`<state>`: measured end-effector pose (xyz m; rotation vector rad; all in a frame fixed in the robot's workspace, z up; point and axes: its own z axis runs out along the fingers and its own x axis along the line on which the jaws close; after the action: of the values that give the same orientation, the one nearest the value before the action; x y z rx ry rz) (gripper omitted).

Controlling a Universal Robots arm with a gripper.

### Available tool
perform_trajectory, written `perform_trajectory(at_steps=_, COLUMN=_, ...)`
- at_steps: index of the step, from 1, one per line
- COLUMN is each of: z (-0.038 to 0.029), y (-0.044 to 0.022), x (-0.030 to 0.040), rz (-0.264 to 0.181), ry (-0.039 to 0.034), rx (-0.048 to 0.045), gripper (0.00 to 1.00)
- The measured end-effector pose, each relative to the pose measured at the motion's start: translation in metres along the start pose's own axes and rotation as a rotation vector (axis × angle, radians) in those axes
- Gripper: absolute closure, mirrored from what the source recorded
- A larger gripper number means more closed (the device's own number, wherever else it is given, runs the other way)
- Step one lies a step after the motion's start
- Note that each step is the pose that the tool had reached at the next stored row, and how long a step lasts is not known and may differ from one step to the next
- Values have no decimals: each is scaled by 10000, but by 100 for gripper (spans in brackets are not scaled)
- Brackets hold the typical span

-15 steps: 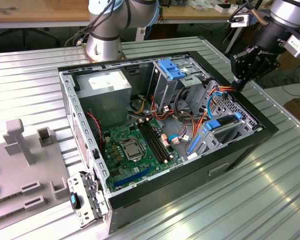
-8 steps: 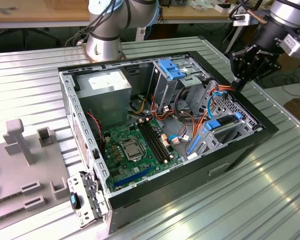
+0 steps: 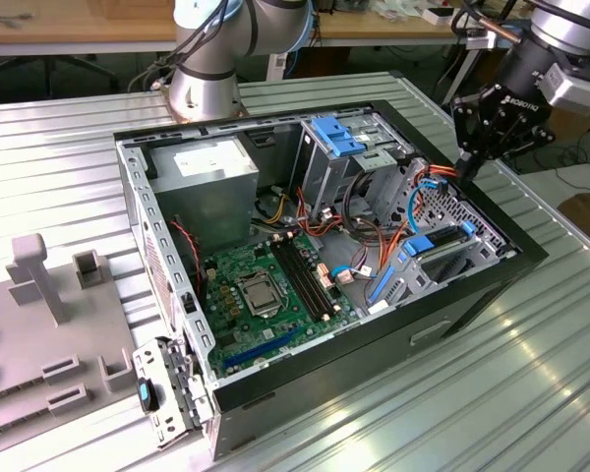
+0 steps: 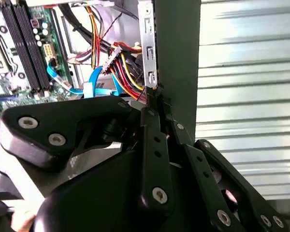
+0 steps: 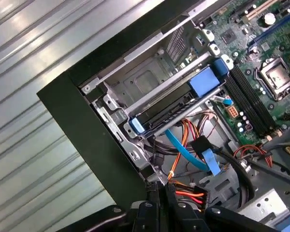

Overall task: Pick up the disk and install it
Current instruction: 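Insert the first disk wire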

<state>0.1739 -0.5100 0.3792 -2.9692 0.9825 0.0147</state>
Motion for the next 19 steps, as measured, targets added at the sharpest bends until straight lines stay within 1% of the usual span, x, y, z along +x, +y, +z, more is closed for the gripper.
perform_trajectory(at_steps=2, z=1, y=0, x=0, rz=356, ry=4, rx=4, gripper=83)
perform_trajectory(at_steps=5, z=3, y=0, x=0, rz=1399, ry=15, rx=19, gripper=83)
perform_trajectory(at_steps=7, z=4, y=0, x=0, rz=1923, ry=20, rx=26, gripper=83)
perform_trajectory(at_steps=8, z=4, y=0, x=0, rz=2260, ry=24, rx=30, gripper=83)
perform_trajectory(at_steps=10, z=5, y=0, x=0, rz=2686, ry=28, rx=36, gripper=83)
perform_trajectory(at_steps=13, z=6, y=0, x=0, rz=3607, ry=37, rx=48, gripper=83)
perform_trajectory(at_steps=17, z=6, y=0, x=0, rz=4281, ry=44, rx=57, gripper=83)
perform_trajectory(at_steps=19, z=6, y=0, x=0, rz=4757, ry=49, rx=64, gripper=83)
